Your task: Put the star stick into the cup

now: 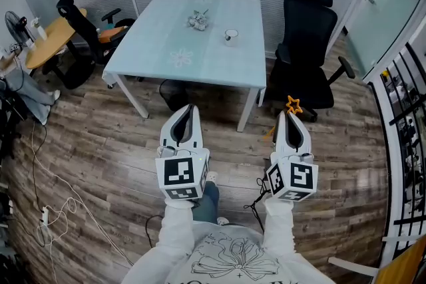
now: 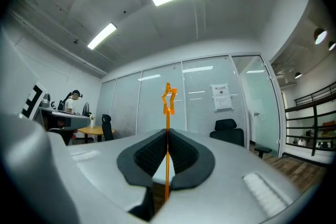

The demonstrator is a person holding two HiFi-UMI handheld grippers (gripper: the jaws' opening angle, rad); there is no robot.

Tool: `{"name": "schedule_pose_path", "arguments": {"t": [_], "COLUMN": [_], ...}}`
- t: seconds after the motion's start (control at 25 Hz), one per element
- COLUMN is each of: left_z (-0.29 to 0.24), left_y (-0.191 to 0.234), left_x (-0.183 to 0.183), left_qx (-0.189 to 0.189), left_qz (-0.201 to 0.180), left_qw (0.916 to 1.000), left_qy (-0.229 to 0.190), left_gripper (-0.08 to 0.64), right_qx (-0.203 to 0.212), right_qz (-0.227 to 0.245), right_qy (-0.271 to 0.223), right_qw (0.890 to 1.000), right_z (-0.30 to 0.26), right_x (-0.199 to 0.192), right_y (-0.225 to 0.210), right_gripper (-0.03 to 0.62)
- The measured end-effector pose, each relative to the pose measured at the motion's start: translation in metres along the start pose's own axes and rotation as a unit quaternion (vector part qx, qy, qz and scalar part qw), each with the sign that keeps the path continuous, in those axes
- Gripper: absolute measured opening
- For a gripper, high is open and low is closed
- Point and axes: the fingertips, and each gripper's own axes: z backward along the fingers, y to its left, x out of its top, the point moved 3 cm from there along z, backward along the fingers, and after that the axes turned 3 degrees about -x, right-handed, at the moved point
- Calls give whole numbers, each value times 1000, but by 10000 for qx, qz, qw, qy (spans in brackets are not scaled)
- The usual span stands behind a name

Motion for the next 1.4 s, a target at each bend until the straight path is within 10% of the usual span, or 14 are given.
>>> {"name": "schedule_pose_path", "arguments": {"t": [1.4], "left_z": [-321], "left_y": [128], "left_x": [-1], "left_qx": [-404], "left_qz": [77], "left_qw": [9990], "left_qy": [158], "left_gripper": [6], "right_qx": [-353], "right_qz": [36], "right_qy": [164], "right_qw": [9992], "right_z": [-332], "right_x": [-33], "right_y": [-17], "right_gripper": [12]}}
